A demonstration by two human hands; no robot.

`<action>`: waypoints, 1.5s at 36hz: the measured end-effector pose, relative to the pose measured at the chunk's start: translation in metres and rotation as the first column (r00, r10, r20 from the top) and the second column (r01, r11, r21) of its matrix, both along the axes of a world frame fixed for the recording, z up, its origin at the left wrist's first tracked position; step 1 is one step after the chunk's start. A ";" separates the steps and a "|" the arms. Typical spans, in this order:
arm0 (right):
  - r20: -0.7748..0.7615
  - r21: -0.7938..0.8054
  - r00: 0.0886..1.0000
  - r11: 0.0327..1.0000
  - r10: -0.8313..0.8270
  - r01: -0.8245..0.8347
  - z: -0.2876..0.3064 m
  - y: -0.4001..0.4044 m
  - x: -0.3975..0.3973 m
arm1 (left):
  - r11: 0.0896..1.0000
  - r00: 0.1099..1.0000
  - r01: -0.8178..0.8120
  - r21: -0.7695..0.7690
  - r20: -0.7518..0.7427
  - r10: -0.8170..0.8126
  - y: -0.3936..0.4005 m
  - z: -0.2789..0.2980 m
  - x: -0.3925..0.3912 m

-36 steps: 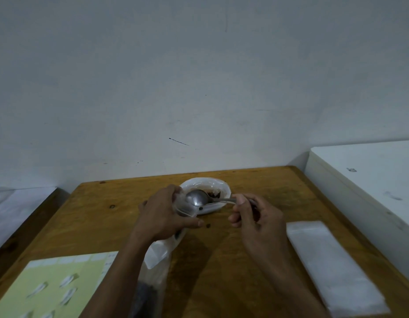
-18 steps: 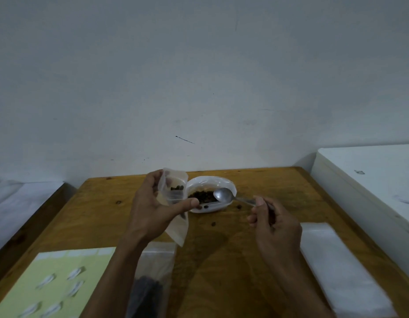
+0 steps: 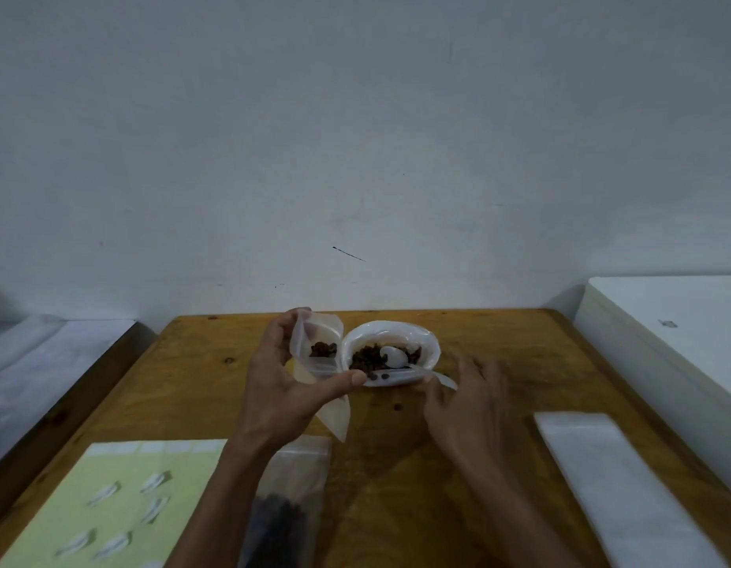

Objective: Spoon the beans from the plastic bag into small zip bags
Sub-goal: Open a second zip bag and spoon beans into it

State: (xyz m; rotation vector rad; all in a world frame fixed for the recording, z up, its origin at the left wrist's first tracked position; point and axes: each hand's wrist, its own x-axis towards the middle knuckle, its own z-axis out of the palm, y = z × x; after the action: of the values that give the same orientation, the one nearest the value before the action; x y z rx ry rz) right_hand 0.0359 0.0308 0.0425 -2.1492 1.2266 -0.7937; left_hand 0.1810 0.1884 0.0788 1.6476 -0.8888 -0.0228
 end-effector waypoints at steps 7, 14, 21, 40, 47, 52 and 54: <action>0.292 -0.083 0.825 0.872 0.484 -0.482 0.056 0.040 -0.008 | 1.000 0.999 -0.012 0.008 0.036 0.012 -0.007 -0.002 -0.013; 0.172 -0.240 0.845 0.854 0.506 -0.463 0.062 0.048 0.002 | 1.000 0.999 -0.007 0.001 0.048 0.007 -0.006 -0.003 -0.022; 0.256 -0.283 0.886 0.906 0.387 -0.314 0.061 0.034 -0.001 | 0.999 0.996 0.039 -0.028 -0.079 -0.041 0.003 0.001 -0.019; 0.570 0.194 0.736 0.810 0.366 -0.553 0.063 0.024 -0.007 | 0.967 0.900 0.247 -0.058 -0.357 -0.251 0.006 0.020 -0.027; 0.580 0.277 0.734 0.762 0.353 -0.586 0.056 0.026 -0.006 | 0.971 0.894 0.230 -0.070 -0.378 -0.240 0.003 0.019 -0.035; 0.610 0.294 0.735 0.778 0.295 -0.556 0.051 0.027 -0.004 | 0.969 0.883 0.236 -0.065 -0.402 -0.242 0.002 0.016 -0.035; 0.619 0.314 0.735 0.770 0.277 -0.556 0.050 0.029 -0.004 | 0.975 0.891 0.212 -0.062 -0.398 -0.219 0.000 0.014 -0.035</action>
State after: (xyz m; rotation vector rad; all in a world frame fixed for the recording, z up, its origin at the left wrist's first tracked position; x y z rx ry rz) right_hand 0.0319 0.0596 0.0923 -1.5356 0.5052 -0.7160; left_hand 0.1458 0.1884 0.0929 1.4476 -0.7435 -0.4925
